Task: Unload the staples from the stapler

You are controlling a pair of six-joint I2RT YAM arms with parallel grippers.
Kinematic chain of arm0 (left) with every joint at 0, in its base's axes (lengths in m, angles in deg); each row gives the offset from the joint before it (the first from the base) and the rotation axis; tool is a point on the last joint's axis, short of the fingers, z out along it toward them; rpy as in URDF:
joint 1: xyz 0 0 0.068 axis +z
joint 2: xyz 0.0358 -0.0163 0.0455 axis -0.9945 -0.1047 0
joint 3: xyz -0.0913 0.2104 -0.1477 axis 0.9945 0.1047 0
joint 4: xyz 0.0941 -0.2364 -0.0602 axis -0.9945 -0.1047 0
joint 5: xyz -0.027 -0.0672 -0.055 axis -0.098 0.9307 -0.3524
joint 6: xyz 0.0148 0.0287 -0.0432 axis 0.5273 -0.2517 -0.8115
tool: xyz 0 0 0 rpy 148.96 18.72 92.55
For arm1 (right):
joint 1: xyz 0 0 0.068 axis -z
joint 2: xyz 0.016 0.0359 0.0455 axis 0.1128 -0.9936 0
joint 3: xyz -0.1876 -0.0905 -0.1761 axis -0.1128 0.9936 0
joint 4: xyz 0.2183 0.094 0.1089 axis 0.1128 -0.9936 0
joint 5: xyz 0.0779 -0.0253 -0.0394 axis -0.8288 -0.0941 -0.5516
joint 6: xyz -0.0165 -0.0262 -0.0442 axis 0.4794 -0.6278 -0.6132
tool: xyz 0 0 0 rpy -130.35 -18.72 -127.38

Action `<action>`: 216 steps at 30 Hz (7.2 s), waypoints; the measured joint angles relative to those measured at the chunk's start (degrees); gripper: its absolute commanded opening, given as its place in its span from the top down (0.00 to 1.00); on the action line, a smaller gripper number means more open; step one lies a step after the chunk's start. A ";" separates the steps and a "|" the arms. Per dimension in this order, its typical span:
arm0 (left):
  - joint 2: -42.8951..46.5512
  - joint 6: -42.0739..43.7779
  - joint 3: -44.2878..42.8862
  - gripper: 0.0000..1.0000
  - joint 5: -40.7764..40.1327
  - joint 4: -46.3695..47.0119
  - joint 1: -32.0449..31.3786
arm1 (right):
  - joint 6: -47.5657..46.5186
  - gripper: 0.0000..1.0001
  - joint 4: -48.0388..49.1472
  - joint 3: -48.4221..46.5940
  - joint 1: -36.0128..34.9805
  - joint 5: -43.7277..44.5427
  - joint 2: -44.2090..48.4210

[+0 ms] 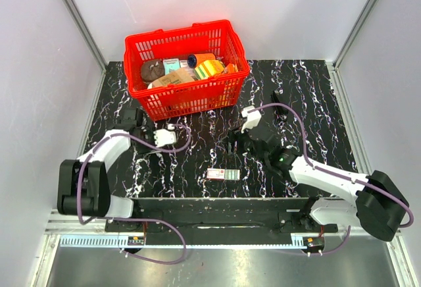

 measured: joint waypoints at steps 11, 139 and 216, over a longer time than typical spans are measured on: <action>10.40 -0.61 7.06 0.48 3.82 -7.28 -13.73 | 0.00 0.29 -0.17 -2.16 -0.17 -1.09 -3.65; 9.53 -16.85 -5.42 0.30 33.62 -27.17 23.34 | 31.47 1.00 8.44 -32.41 -14.62 -9.62 -34.53; 37.00 -26.34 7.23 0.25 20.55 -11.58 -0.85 | 20.87 1.00 4.92 -30.23 -12.57 -17.90 -36.00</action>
